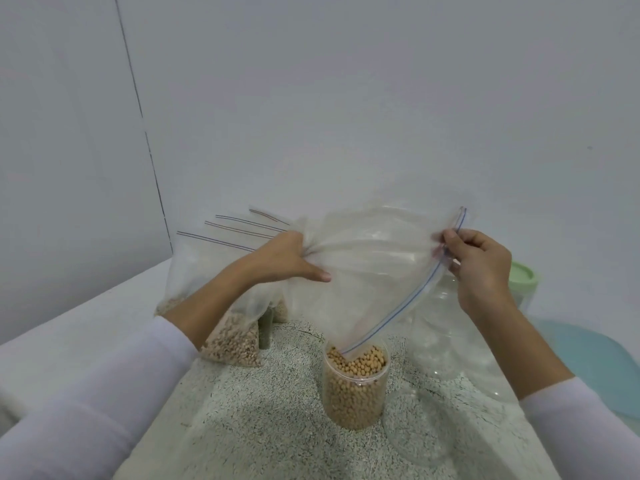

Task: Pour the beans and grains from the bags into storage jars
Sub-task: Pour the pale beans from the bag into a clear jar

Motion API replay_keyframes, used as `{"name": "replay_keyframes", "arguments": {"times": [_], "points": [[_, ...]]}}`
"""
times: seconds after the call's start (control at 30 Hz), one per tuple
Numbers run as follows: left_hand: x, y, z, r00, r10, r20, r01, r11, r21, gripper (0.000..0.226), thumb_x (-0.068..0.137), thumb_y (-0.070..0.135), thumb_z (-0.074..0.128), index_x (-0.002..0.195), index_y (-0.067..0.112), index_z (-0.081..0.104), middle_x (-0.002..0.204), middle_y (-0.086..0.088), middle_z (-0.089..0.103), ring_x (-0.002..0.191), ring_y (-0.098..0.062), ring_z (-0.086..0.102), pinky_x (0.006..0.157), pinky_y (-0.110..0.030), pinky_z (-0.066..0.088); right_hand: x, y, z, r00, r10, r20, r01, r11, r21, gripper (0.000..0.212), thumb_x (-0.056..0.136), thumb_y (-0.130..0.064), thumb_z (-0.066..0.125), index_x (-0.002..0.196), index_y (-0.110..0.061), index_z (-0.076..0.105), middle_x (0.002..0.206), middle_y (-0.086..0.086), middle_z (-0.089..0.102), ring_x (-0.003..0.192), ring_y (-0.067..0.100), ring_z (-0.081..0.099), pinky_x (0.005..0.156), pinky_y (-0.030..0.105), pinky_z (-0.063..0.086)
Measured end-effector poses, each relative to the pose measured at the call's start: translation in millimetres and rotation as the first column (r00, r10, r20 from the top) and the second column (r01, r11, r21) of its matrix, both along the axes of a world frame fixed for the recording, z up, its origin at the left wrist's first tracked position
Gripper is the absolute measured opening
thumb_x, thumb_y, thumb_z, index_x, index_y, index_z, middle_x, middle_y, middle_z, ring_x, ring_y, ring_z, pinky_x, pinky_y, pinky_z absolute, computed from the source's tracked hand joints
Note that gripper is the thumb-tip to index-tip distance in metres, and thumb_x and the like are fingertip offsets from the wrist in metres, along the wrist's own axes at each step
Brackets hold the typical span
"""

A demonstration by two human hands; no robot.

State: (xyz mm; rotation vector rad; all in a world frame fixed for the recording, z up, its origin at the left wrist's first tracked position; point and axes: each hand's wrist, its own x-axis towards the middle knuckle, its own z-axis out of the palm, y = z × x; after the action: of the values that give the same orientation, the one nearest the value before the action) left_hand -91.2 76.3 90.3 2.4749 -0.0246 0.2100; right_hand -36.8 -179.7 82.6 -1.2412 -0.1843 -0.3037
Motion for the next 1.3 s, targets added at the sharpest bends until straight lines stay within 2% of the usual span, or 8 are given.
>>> {"name": "replay_keyframes", "arguments": {"times": [0.1, 0.17, 0.23, 0.33, 0.43, 0.83, 1.0, 1.3], "points": [[-8, 19, 13, 0.999, -0.029, -0.015, 0.029, 0.999, 0.023, 0.056, 0.063, 0.050, 0.083, 0.092, 0.009, 0.059, 0.084, 0.005, 0.063, 0.072, -0.009, 0.059, 0.067, -0.025, 0.048, 2, -2, 10, 1.000, -0.002, 0.031, 0.003, 1.000, -0.027, 0.021, 0.092, -0.002, 0.057, 0.072, -0.010, 0.059, 0.061, -0.005, 0.069, 0.047, 0.008, 0.059, 0.059, 0.026, 0.053], [-15, 29, 20, 0.998, -0.054, -0.009, 0.054, 0.997, -0.056, 0.046, 0.070, 0.030, 0.084, 0.107, 0.014, 0.062, 0.100, 0.001, 0.069, 0.084, -0.003, 0.067, 0.076, -0.019, 0.052, 2, 1, 15, 0.999, 0.006, 0.043, -0.004, 0.999, -0.046, 0.021, 0.092, -0.002, 0.056, 0.073, -0.009, 0.059, 0.067, -0.001, 0.068, 0.047, 0.010, 0.059, 0.057, 0.027, 0.054], [-20, 39, 25, 0.999, -0.053, 0.010, 0.054, 0.995, -0.088, 0.028, 0.074, 0.011, 0.080, 0.097, 0.016, 0.066, 0.093, -0.003, 0.071, 0.071, 0.004, 0.065, 0.066, -0.009, 0.048, 4, 4, 18, 0.999, 0.013, 0.041, -0.012, 0.999, -0.036, 0.020, 0.093, -0.002, 0.056, 0.074, -0.007, 0.059, 0.071, 0.003, 0.067, 0.048, 0.010, 0.059, 0.053, 0.024, 0.055], [-29, 58, 25, 0.997, 0.031, 0.065, -0.021, 0.989, -0.144, 0.011, 0.077, 0.011, 0.077, 0.085, 0.006, 0.072, 0.085, -0.010, 0.074, 0.076, -0.009, 0.068, 0.073, -0.018, 0.049, 7, 5, 21, 1.000, 0.011, 0.017, -0.010, 1.000, -0.024, 0.019, 0.093, -0.002, 0.056, 0.075, -0.007, 0.059, 0.073, 0.004, 0.066, 0.048, 0.010, 0.058, 0.053, 0.022, 0.054], [-36, 74, 19, 0.987, 0.120, 0.107, -0.085, 0.955, -0.284, 0.011, 0.078, 0.008, 0.075, 0.086, 0.000, 0.072, 0.077, -0.008, 0.074, 0.072, -0.013, 0.070, 0.070, -0.024, 0.053, 11, 6, 21, 1.000, 0.008, 0.000, -0.008, 1.000, -0.027, 0.021, 0.093, -0.003, 0.056, 0.073, -0.008, 0.059, 0.074, 0.004, 0.066, 0.046, 0.009, 0.058, 0.054, 0.022, 0.055], [-42, 88, -23, 0.934, 0.310, 0.179, -0.203, 0.870, -0.450, 0.014, 0.090, 0.002, 0.061, 0.079, 0.011, 0.060, 0.068, 0.002, 0.062, 0.063, -0.017, 0.056, 0.053, -0.020, 0.045, 13, 7, 19, 0.999, 0.031, -0.010, -0.032, 0.998, -0.063, 0.021, 0.094, -0.005, 0.055, 0.074, -0.010, 0.057, 0.080, 0.005, 0.067, 0.051, 0.010, 0.059, 0.061, 0.026, 0.056], [-36, 82, -41, 0.838, 0.429, 0.336, -0.333, 0.891, -0.307, 0.012, 0.093, 0.006, 0.055, 0.083, 0.011, 0.053, 0.077, 0.009, 0.052, 0.071, -0.002, 0.046, 0.057, -0.005, 0.035, 12, 11, 19, 0.997, 0.063, 0.046, -0.062, 0.998, -0.015, 0.018, 0.093, -0.002, 0.055, 0.080, -0.015, 0.055, 0.066, -0.004, 0.070, 0.054, 0.007, 0.063, 0.058, 0.022, 0.056], [-48, 91, -62, 0.837, 0.426, 0.343, -0.320, 0.890, -0.325, 0.016, 0.097, 0.016, 0.053, 0.082, 0.016, 0.046, 0.077, 0.003, 0.055, 0.068, -0.007, 0.049, 0.055, -0.015, 0.037, 3, 27, 20, 0.991, 0.038, 0.127, -0.037, 0.999, -0.016, 0.020, 0.092, 0.000, 0.056, 0.082, -0.017, 0.051, 0.067, -0.006, 0.072, 0.052, 0.009, 0.063, 0.053, 0.022, 0.053]]}}
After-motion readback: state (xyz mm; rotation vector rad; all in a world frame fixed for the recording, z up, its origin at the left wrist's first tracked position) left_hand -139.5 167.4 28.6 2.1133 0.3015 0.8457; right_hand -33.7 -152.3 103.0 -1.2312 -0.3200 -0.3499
